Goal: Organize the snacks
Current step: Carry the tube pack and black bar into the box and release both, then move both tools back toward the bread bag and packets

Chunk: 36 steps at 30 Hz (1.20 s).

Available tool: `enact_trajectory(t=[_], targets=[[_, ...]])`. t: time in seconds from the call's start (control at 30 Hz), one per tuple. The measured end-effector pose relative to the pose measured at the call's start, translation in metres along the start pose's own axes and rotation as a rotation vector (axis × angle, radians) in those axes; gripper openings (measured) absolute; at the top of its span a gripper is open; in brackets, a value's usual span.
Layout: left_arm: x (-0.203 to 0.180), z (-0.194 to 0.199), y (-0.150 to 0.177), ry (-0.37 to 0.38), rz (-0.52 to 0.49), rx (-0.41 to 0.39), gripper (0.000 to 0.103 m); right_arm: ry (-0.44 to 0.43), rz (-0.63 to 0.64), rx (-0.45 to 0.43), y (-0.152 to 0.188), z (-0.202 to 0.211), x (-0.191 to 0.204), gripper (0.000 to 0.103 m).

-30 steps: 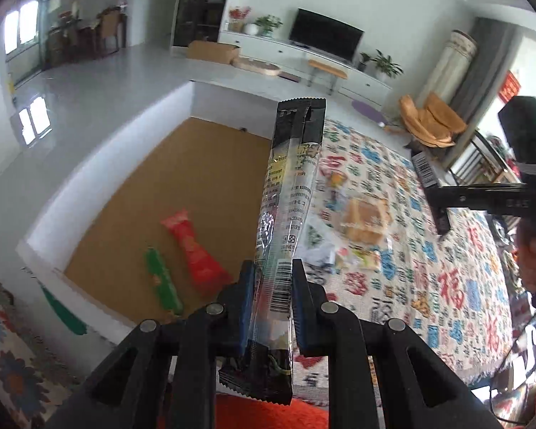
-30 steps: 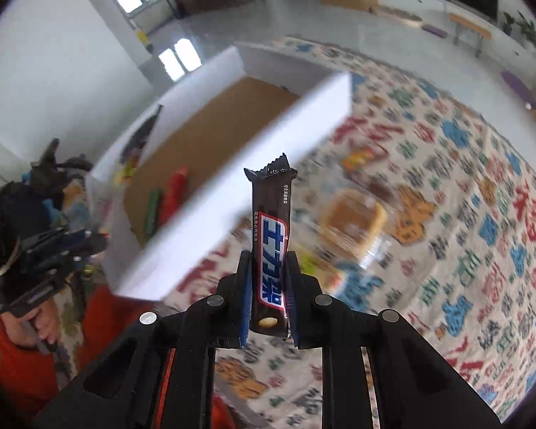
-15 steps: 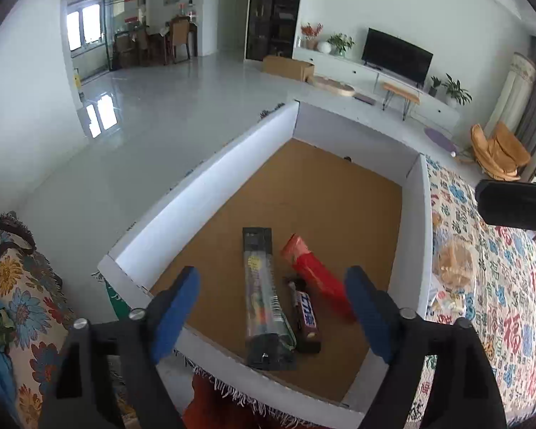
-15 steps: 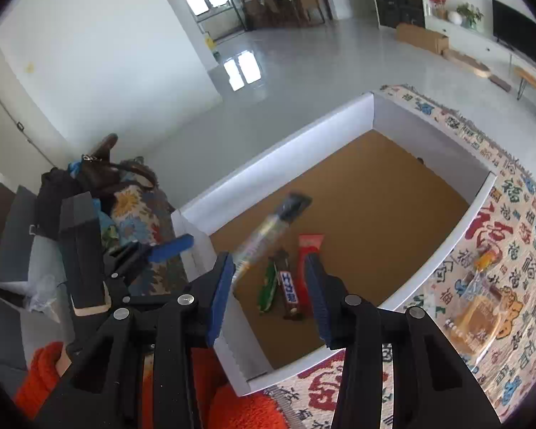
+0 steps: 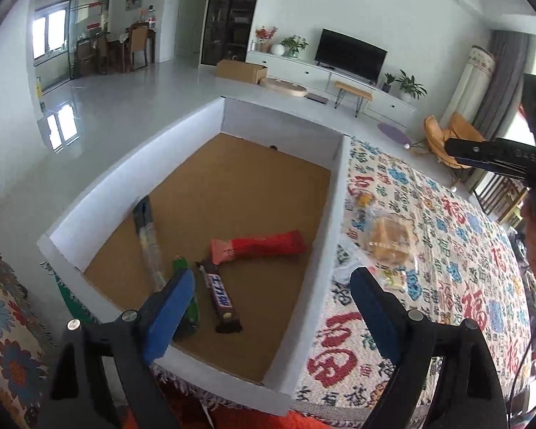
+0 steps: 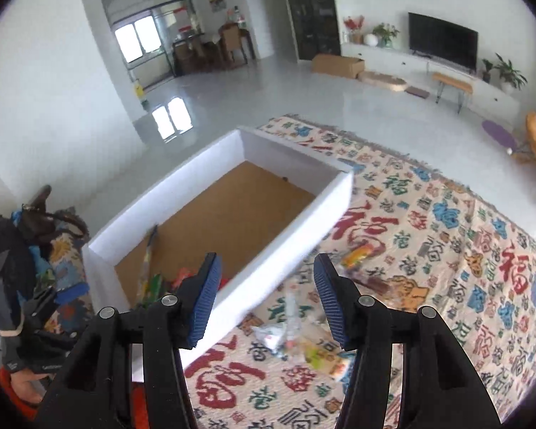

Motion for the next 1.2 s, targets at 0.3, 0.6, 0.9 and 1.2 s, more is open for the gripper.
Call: enact_trajectory(t=[0.3,0.6,0.9,1.2], targets=[[-0.106,-0.028,0.059,0.104,-0.173,0.129,0.089,0.147,-0.138,0.130,0.106,-0.026,-0.115,0.059],[-0.145,-0.098,0.113,0.008,-0.219,0.240,0.089,0.191,-0.144,0.165,0.225,-0.048,-0.136,0.059],[-0.141,-0.138,0.121,-0.079,-0.170,0.244,0.089,0.229,-0.069,0.087,0.246,-0.039,-0.129,0.066],[-0.139,-0.132,0.129,-0.100,-0.182,0.214,0.090,0.046,0.047,0.115,0.187,-0.040,-0.078,0.065]])
Point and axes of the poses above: each gripper's, at about its wrist camera, not at the fingertips, and z roughly against the way its jaws point, x to its left, y to its underside, the point moved 4 cm from there along -z, roughly the way its jaws point, and after that the axes turned 4 degrees about -y, right-handed, at the moved point
